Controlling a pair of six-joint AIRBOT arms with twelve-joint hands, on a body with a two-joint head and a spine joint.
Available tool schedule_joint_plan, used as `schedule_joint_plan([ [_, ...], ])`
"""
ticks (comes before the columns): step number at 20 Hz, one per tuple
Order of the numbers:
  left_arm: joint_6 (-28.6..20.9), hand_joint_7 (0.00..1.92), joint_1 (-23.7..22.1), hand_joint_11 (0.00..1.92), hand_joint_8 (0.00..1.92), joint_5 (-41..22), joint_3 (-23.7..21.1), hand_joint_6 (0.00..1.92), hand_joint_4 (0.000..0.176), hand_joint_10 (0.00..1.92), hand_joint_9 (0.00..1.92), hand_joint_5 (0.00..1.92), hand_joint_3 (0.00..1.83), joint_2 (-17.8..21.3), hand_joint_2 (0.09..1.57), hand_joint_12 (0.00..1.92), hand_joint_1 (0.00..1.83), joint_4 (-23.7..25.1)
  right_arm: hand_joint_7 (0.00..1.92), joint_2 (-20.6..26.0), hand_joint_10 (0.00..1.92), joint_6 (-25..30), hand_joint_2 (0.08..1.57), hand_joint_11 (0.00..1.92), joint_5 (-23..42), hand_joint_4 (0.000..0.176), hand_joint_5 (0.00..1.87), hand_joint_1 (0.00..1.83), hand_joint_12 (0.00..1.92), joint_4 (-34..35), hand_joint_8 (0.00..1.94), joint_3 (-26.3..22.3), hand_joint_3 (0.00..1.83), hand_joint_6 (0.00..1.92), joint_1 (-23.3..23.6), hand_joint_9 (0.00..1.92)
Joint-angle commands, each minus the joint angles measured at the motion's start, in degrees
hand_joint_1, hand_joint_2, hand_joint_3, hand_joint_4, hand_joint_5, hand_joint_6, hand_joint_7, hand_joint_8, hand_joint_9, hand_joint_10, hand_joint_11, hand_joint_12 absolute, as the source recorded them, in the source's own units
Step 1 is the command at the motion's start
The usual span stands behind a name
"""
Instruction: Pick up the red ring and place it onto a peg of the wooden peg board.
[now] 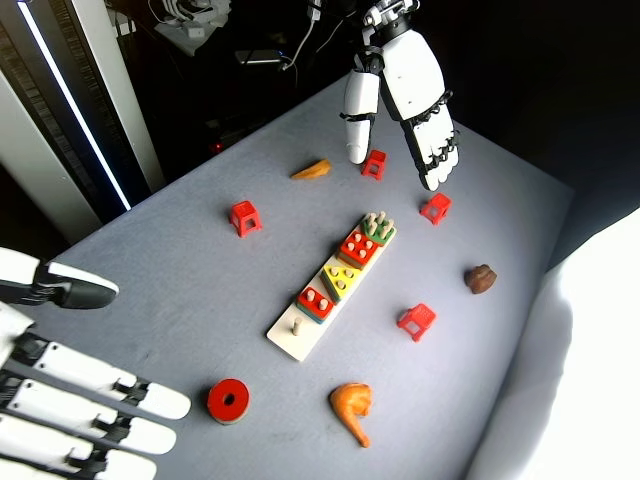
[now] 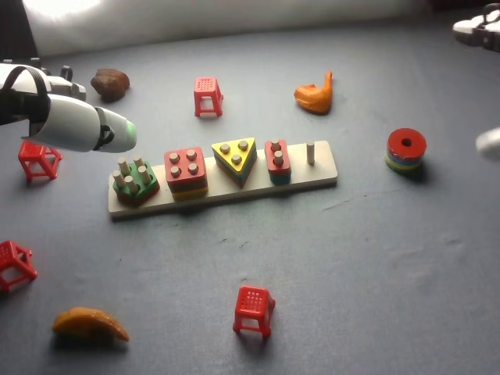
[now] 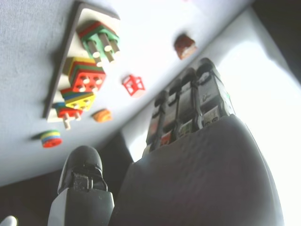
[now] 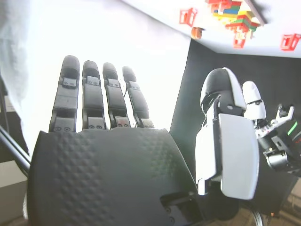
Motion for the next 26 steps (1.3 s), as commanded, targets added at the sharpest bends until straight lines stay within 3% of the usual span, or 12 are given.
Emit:
schedule_joint_plan([
  [1, -0.11, 0.00, -0.64, 0.00, 0.00, -1.25, 0.32, 0.00, 0.000, 0.00, 0.00, 0.00, 0.02, 0.33, 1.17, 0.00, 0.00, 3.30, 0.00, -0.28, 0.00, -1.35, 0.91, 0.02, 3.37, 0.000, 0.00, 1.12, 0.02, 1.02, 0.00, 1.08, 0.00, 0.00, 1.02, 0.00],
  [3, -0.11, 0.00, -0.65, 0.00, 0.00, -1.25, 0.13, 0.00, 0.000, 0.00, 0.00, 0.00, 0.02, 0.46, 1.17, 0.00, 0.00, 3.29, 0.00, -3.38, 0.00, -4.57, 0.88, 0.02, -1.62, 0.000, 0.00, 1.28, 0.02, 5.41, 0.00, 4.74, 0.00, 0.00, 2.17, 0.00],
  [4, -0.11, 0.00, -0.65, 0.00, 0.00, -1.25, 0.12, 0.00, 0.000, 0.00, 0.00, 0.00, 0.02, 0.49, 1.17, 0.00, 0.00, 3.29, 0.00, -4.59, 0.00, -4.61, 0.86, 0.08, -2.78, 0.000, 0.00, 1.20, 0.05, 6.10, 0.00, 6.27, 0.00, 0.00, 2.57, 0.00],
  [6, -0.11, 0.00, -0.70, 0.00, 0.00, -1.25, -0.01, 0.00, 0.000, 0.00, 0.00, 0.01, 0.02, 0.52, 1.17, 0.00, 0.00, 3.28, 0.00, -6.99, 0.00, -4.82, 0.79, 0.00, -3.65, 0.000, 0.00, 1.15, 0.53, 6.23, 0.00, 8.95, 0.05, 0.00, 3.33, 0.00],
  [10, -0.11, 0.00, -0.81, 0.00, 0.00, -1.25, -0.07, 0.00, 0.000, 0.00, 0.00, 0.00, 0.02, 0.51, 1.17, 0.00, 0.00, 3.28, 0.00, -11.55, 0.00, -6.15, 0.82, 0.00, -5.35, 0.000, 0.00, 1.15, 0.56, 6.23, 0.00, 12.84, 0.01, 0.00, 4.93, 0.00],
  [19, -0.61, 0.00, -0.73, 0.00, 0.00, -0.76, 0.06, 0.00, 0.000, 0.00, 0.00, 0.00, 0.01, 0.51, 1.17, 0.00, 0.00, 3.27, 0.00, -20.30, 0.00, -7.33, 0.81, 0.00, -4.18, 0.000, 0.05, 1.15, 0.65, 6.24, 0.00, 19.67, 0.00, 0.00, 2.51, 0.03],
  [25, -0.94, 0.00, -0.72, 0.00, 0.00, -0.76, 0.52, 0.00, 0.000, 0.00, 0.00, 0.01, 0.01, 0.50, 1.17, 0.00, 0.00, 3.25, 0.00, -24.14, 0.00, -7.87, 0.84, 0.00, -9.15, 0.000, 0.04, 1.15, 0.59, 6.26, 0.00, 24.12, 0.00, 0.00, 2.57, 0.02],
  [26, -0.95, 0.00, -0.68, 0.00, 0.00, -0.75, 0.63, 0.00, 0.000, 0.00, 0.00, 0.00, 0.01, 0.50, 1.17, 0.00, 0.00, 3.25, 0.00, -24.58, 0.01, -7.87, 0.83, 0.00, -9.86, 0.000, 0.04, 1.14, 0.70, 6.29, 0.00, 24.50, 0.00, 0.00, 2.57, 0.05],
])
